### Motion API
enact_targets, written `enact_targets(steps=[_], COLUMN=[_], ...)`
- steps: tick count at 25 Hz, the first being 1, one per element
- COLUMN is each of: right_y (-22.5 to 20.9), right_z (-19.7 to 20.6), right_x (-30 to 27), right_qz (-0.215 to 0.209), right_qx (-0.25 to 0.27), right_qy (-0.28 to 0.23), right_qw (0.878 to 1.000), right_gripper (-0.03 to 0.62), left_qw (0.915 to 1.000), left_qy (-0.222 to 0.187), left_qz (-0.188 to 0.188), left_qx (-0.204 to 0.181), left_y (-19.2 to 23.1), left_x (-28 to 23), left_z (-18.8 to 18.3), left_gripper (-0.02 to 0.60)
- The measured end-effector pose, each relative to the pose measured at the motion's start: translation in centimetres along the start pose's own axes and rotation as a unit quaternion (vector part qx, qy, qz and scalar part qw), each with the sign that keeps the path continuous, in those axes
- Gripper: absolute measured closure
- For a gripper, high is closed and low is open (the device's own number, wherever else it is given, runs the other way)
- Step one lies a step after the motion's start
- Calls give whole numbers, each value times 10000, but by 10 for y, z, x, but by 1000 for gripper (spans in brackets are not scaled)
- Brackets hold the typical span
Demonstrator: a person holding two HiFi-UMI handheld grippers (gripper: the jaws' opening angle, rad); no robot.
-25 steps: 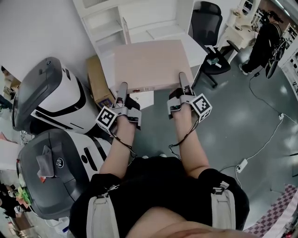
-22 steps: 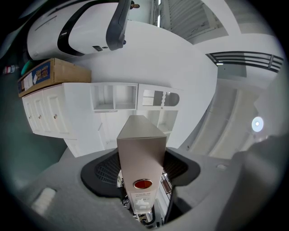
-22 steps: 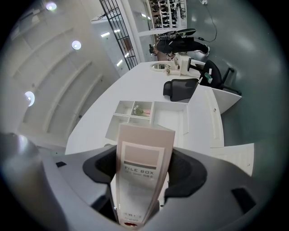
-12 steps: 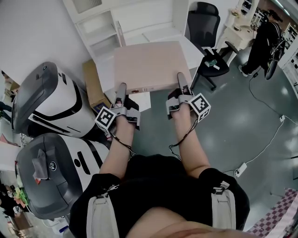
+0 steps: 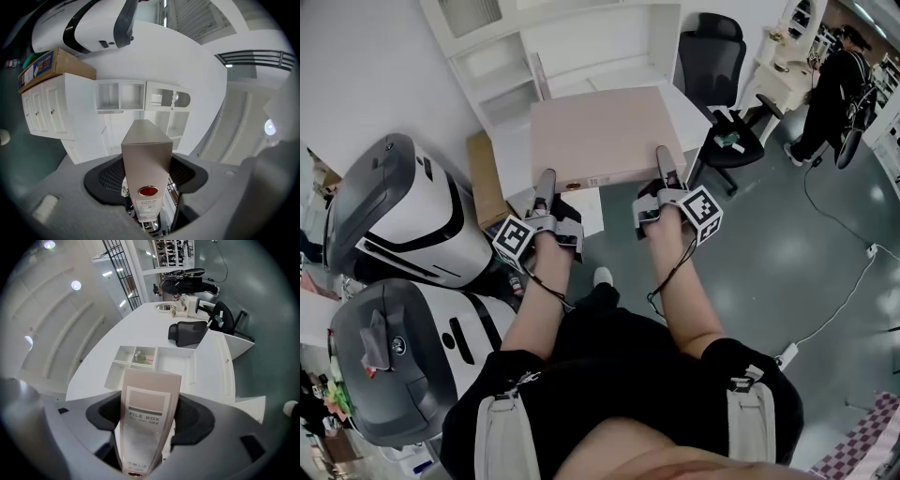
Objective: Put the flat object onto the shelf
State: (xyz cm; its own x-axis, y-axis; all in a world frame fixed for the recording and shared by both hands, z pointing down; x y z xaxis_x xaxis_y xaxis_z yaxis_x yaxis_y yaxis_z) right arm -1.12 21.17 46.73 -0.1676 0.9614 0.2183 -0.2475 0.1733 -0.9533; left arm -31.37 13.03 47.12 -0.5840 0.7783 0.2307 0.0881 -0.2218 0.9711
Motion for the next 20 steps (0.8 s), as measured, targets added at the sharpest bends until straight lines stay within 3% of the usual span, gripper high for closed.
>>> enact_targets(steps=[11, 20], right_y=[-39, -71], right_z=[-21, -50], right_x=[-70, -174], right_qz=[67, 238], right_qx=[56, 31], right_qy=[17, -1], right_qw=[10000, 9997], right_gripper=[292, 292], left_qw=[10000, 9997], left_qy=[47, 103], left_qz=[-3, -176], left_qx=[56, 115], left_y=[40, 68], left_x=[-80, -188], left_z=[-8, -25], left_gripper=[296, 296])
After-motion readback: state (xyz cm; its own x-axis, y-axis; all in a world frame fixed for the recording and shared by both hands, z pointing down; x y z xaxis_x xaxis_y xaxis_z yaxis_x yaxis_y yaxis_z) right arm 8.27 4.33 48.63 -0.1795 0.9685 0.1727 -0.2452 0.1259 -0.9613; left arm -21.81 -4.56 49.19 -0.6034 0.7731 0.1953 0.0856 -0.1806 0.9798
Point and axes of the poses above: the fingertips, and each gripper's own axes: x backward along the fingers, y to its left, z out of its underside, the point moved 10 cm from there along x, backward along the fingers, and after that the axes turned 3 degrees about x, right-handed, at the moved point
